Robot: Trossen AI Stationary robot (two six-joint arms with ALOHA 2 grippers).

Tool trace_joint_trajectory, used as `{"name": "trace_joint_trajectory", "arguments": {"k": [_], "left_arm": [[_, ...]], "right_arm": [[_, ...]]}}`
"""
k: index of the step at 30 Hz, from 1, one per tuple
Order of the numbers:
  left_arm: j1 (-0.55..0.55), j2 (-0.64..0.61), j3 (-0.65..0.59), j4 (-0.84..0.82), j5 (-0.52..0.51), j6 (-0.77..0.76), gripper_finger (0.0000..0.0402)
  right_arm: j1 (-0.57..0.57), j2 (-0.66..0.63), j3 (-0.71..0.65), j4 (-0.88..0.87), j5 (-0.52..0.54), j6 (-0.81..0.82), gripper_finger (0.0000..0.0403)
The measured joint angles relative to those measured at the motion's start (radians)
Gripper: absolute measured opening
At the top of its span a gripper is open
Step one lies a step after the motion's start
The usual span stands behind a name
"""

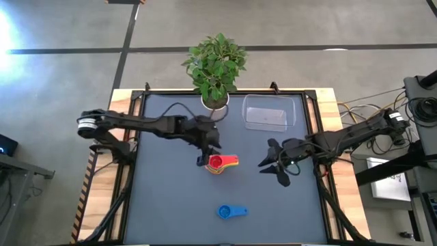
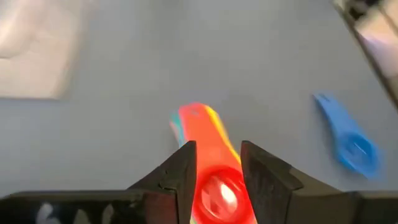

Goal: Nest measuring cups in basket
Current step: Stack the blue measuring cup on top of the red measuring cup

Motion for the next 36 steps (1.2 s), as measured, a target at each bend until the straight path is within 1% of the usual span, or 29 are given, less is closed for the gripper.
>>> {"name": "trace_joint_trajectory", "arguments": {"k": [2, 4, 9, 13, 18, 22, 25, 28, 31, 33, 36], "left_arm": [[0.001, -0.049, -0.074, 0.124, -0.11, -0.048, 0.0103], [0.004, -0.101, -0.148, 0.265, -0.158, -0.072, 0.0101], [-0.002, -0.219, -0.321, 0.586, -0.157, -0.123, 0.01], [-0.002, -0.289, -0.429, 0.821, -0.193, -0.158, 0.01], [-0.01, -0.304, -0.528, 1.022, -0.204, -0.164, 0.01], [-0.026, -0.273, -0.573, 1.17, -0.239, -0.171, 0.01], [-0.041, -0.229, -0.58, 1.224, -0.247, -0.179, 0.01], [-0.056, -0.2, -0.563, 1.223, -0.246, -0.189, 0.01], [-0.072, -0.186, -0.54, 1.208, -0.245, -0.197, 0.01], [-0.081, -0.181, -0.525, 1.174, -0.245, -0.198, 0.01], [-0.09, -0.19, -0.508, 1.111, -0.245, -0.198, 0.01]], "right_arm": [[0.0, 0.016, -0.008, 0.006, 0.0, -0.006, 0.0112], [0.0, 0.044, -0.013, 0.033, 0.002, -0.012, 0.0112], [0.005, 0.152, -0.014, 0.106, -0.001, 0.012, 0.0112], [0.008, 0.244, -0.012, 0.149, -0.002, 0.03, 0.0112], [0.031, 0.344, -0.012, 0.234, -0.002, 0.034, 0.0112], [0.066, 0.412, -0.012, 0.361, -0.003, 0.033, 0.0112], [0.09, 0.461, -0.012, 0.464, -0.006, 0.029, 0.0112], [0.118, 0.519, -0.01, 0.578, -0.006, 0.03, 0.0112], [0.142, 0.579, 0.006, 0.613, -0.012, 0.029, 0.0116], [0.156, 0.611, 0.023, 0.612, -0.022, 0.03, 0.0129], [0.178, 0.668, 0.066, 0.619, -0.029, 0.037, 0.0162]]}}
